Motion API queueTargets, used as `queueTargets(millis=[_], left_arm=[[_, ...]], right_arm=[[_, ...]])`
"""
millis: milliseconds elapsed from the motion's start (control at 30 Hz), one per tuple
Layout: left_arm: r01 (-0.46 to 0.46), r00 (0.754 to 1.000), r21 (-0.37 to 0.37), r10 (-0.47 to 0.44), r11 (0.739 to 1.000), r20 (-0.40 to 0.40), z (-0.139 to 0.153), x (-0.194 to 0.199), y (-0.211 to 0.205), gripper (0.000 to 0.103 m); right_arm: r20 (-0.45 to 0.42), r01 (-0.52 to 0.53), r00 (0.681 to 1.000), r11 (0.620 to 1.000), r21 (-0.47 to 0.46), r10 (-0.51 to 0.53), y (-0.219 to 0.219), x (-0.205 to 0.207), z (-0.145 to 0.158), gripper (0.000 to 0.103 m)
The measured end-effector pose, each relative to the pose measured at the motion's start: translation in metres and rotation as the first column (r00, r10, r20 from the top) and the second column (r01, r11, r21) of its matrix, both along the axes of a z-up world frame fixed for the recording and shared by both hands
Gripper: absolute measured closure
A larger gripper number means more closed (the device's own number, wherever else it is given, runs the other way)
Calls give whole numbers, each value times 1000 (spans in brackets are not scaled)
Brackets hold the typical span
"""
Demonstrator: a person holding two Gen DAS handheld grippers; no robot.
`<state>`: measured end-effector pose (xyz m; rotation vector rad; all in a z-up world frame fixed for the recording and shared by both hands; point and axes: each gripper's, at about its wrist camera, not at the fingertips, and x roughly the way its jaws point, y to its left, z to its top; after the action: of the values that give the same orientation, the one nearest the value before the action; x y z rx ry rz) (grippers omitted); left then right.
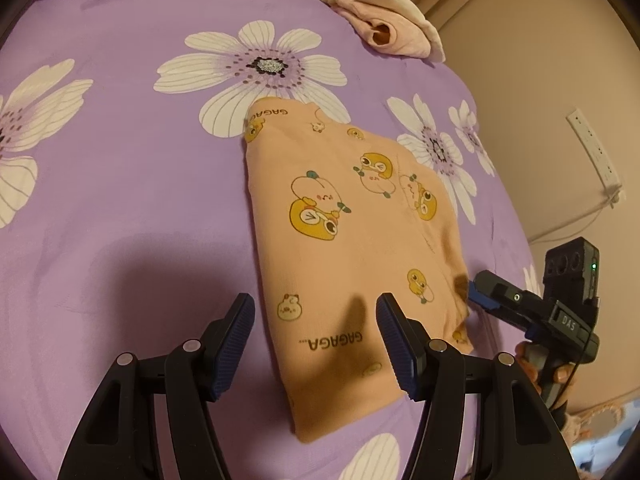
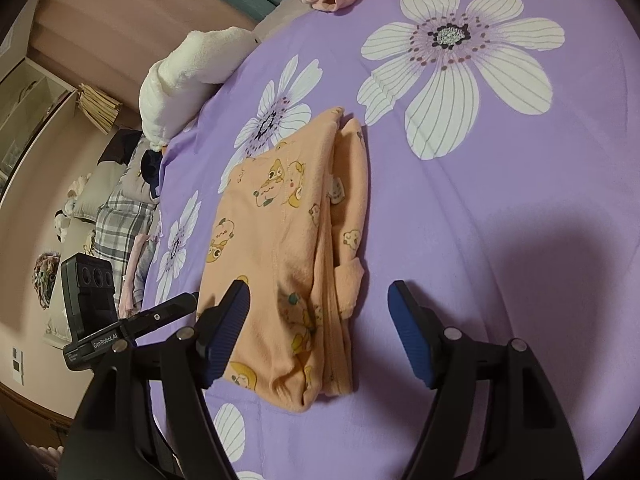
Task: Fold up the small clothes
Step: 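Close both tools on the shirt hem side by side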
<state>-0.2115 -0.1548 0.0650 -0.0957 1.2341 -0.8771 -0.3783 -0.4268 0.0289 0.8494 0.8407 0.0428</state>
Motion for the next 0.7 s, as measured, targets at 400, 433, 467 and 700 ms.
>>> queueTargets(millis=[400, 433, 467, 700], left_arm=[[15, 999, 2, -15, 1000, -28, -13, 6, -14, 42], [16, 999, 1, -16, 1000, -30, -14, 6, -15, 42], [16, 999, 0, -16, 1000, -31, -14, 7, -16, 42], [8, 999, -15, -9, 1000, -46, -19, 15, -20, 42]], right_arm=[[-1, -34, 999, 999, 15, 34, 1, 26, -6, 30], [-1, -38, 999, 999, 14, 38, 1, 28, -6, 30], [-1, -44, 999, 999, 13, 44, 2, 31, -7, 30], [5, -72, 997, 997, 9, 72, 6, 45, -10, 31]])
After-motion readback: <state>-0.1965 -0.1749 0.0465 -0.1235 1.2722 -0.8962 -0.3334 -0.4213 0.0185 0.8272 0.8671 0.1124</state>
